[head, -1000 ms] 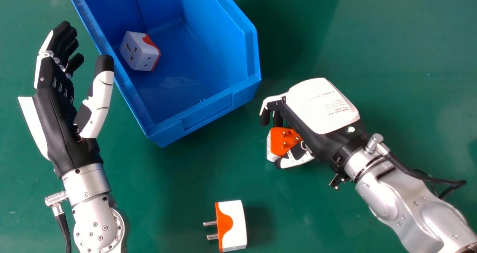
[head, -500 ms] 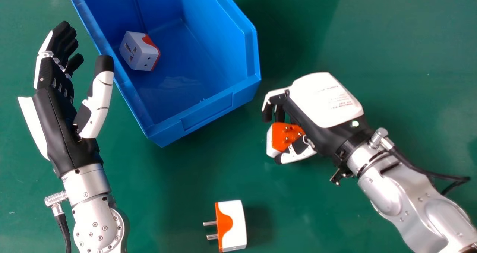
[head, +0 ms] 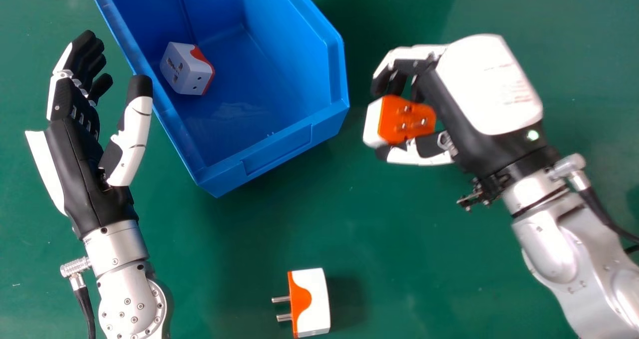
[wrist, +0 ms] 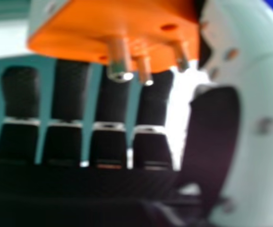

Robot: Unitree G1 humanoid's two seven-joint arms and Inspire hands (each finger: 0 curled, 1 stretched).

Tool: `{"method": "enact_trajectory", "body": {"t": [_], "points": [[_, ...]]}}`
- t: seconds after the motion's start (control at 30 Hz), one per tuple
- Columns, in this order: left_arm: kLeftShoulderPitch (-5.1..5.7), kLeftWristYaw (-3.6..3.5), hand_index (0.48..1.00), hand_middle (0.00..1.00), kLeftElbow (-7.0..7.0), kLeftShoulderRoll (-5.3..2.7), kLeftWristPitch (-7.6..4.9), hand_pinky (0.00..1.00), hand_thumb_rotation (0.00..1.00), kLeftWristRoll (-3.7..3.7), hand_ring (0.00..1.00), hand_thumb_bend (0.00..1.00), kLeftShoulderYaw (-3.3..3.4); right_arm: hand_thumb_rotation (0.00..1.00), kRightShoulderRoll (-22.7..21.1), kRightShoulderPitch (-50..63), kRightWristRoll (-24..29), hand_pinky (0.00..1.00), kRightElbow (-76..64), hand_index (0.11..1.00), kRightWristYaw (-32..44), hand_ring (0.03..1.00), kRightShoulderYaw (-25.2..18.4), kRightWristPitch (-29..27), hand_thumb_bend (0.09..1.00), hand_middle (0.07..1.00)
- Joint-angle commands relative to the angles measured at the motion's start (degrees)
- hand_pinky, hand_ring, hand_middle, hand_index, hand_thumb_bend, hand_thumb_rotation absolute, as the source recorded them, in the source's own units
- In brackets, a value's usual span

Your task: Pick all objects and put in blue box

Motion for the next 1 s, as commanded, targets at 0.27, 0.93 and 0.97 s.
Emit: {"method": "enact_trajectory", "body": {"t": [0.27,0.93,0.97], "points": [[-0.88,0.0,0.798,0.83,-0.2,0.6,-0.89,0.81,0.47,0.2,0.83,0.67,0.01,0.0,1.5,-2.1,1.2,0.31,-3.6,0.522,-2.8,0.397,-1.5,-5.3,0.497,0.492],[-1.68,-0.08,0.797,0.83,0.64,0.65,-1.14,0.8,0.46,-0.1,0.83,0.66,-0.04,0.0,12.9,-22.3,-4.4,0.3,8.6,0.515,-3.4,0.44,7.4,-6.1,0.495,0.5],[-1.7,0.11,0.797,0.83,0.68,0.71,-1.08,0.8,0.46,0.1,0.83,0.66,-0.02,0.0,13.4,-23.5,-5.0,0.3,10.3,0.515,-4.0,0.44,7.8,-6.0,0.495,0.5]]}}
